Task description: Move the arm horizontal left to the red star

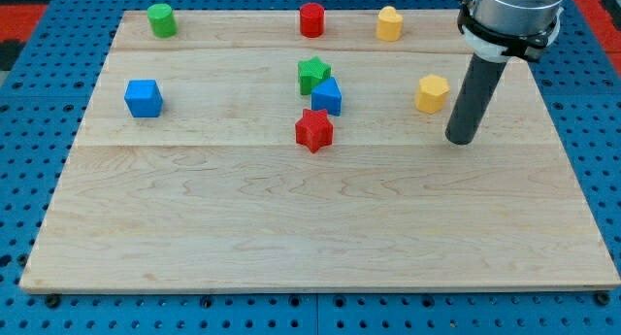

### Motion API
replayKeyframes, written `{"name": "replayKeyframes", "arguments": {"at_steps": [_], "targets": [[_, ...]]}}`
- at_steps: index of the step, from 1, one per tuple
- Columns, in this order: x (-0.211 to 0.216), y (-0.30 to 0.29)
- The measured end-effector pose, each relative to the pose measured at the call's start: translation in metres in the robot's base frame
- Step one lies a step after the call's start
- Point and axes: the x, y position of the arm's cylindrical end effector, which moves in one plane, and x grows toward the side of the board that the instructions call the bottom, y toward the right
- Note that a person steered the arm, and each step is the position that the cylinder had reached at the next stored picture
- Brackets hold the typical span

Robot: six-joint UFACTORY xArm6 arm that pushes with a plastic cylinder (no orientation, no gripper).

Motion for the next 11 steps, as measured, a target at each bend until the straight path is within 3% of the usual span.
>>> {"name": "replayKeyframes", "arguments": {"at_steps": [3, 5, 6, 8, 9, 11], "targets": [[0.012, 0.016], [0.107, -0.203], [0.066, -0.260], [0.050, -0.263], [0.002, -0.276], [-0.018, -0.141]]}}
